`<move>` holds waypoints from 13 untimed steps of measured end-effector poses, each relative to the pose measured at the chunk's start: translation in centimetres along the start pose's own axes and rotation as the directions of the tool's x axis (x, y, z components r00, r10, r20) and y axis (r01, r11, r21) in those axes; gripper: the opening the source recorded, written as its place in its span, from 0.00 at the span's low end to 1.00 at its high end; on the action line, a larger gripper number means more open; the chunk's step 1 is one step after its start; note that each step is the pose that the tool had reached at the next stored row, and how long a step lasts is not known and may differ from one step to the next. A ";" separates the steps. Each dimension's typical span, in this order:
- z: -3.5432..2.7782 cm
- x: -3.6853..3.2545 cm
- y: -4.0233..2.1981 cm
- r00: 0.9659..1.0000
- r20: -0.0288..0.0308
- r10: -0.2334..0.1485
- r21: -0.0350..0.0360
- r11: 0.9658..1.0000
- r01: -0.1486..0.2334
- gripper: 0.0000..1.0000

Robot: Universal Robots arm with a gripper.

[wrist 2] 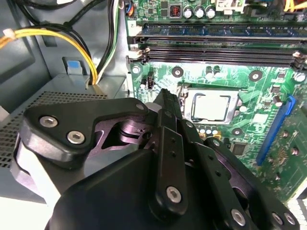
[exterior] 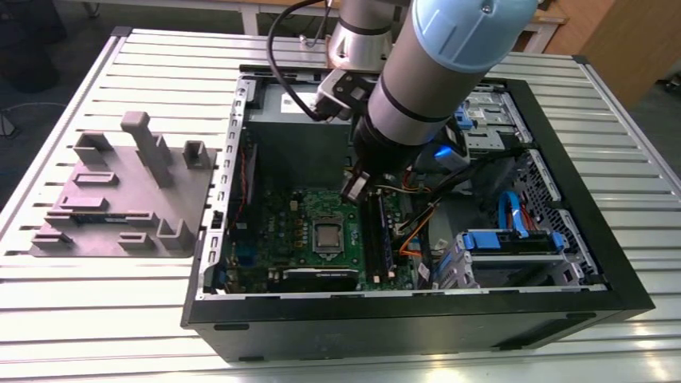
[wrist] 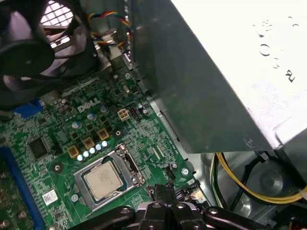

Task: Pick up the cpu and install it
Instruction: 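Install the first cpu locking lever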

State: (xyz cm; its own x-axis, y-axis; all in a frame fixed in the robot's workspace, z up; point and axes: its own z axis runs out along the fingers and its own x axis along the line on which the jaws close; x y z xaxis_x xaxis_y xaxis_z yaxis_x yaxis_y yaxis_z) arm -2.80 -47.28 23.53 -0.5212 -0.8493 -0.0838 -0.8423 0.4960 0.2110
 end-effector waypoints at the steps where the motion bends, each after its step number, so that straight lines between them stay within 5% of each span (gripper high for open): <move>1: 0.00 0.01 -0.01 1.000 -0.001 -0.010 0.001 1.000 0.010 0.10; 9: 0.07 0.51 0.38 0.999 -0.007 -0.047 0.002 0.999 0.047 0.10; 13: 0.11 0.55 0.35 0.995 -0.009 -0.094 0.012 0.995 0.095 0.10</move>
State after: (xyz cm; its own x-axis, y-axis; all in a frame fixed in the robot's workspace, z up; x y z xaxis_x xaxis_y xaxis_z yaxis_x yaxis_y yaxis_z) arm -3.41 -47.55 23.45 -0.4380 -0.8939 -0.0947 -0.8894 0.4157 0.1902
